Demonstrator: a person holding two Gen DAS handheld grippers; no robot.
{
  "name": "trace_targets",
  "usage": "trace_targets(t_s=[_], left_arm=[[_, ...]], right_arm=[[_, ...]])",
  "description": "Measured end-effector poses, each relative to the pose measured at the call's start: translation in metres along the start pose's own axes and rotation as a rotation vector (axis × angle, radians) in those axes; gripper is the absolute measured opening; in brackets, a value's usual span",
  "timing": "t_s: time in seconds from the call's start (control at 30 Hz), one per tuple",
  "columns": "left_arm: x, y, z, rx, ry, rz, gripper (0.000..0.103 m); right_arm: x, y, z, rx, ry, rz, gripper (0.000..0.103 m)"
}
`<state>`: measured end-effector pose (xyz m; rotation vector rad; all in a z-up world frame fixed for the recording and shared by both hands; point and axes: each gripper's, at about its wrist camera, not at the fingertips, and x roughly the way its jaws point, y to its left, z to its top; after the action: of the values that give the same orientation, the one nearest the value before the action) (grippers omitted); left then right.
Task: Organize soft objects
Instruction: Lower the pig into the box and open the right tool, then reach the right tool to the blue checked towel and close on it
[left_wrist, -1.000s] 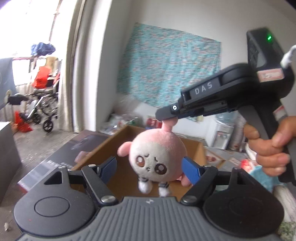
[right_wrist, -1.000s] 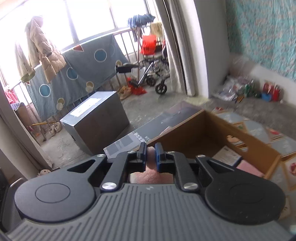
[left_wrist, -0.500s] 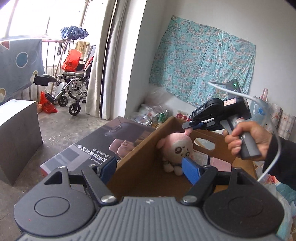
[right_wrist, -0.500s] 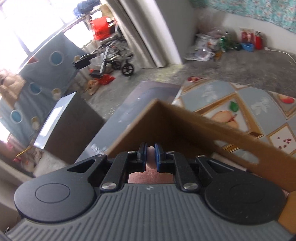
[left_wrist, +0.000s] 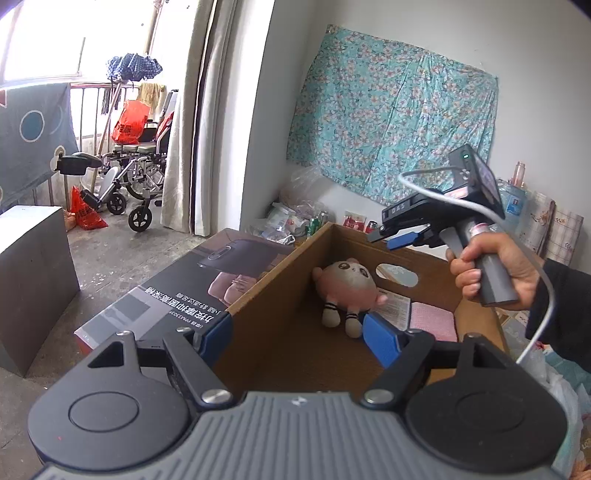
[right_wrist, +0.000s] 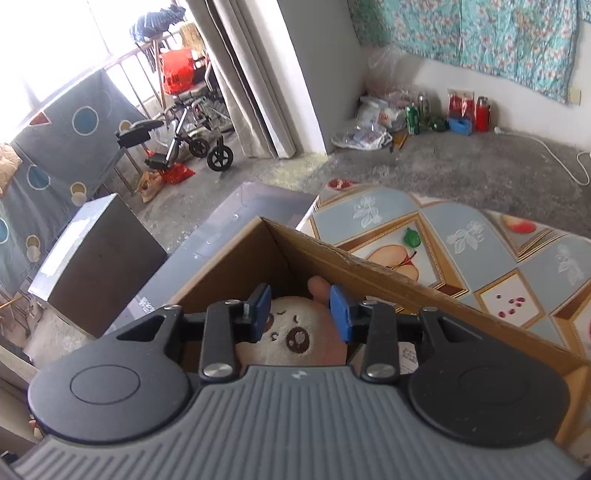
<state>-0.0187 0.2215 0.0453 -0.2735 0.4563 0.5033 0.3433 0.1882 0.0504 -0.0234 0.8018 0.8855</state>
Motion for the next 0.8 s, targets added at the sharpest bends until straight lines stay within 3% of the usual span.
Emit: trace_targets(t_s=[0.2, 0.33, 0.6, 0.8], left_arm=[[-0.023, -0.015, -0.001, 0.018, -0.020, -0.078, 0.082], [-0.043, -0.037, -0.006, 0.043, -0.039, -0.182, 0.088], [-0.066, -0.108, -0.037, 0.121, 0.001, -0.430, 0.099], [-0.066, -0.164, -0.075, 0.195, 0.069, -0.579, 0.102]], right_arm=[[-0.125, -0.010, -0.027, -0.016, -0.101, -0.007, 0.043], [-0.213, -0.037, -0.063, 0.005, -0.127, -0.090, 0.049], [-0.346, -0.115, -0.183, 0.200, -0.114, -0.269, 0.055], [-0.393, -0.149, -0.276, 0.335, -0.095, -0.353, 0.055]])
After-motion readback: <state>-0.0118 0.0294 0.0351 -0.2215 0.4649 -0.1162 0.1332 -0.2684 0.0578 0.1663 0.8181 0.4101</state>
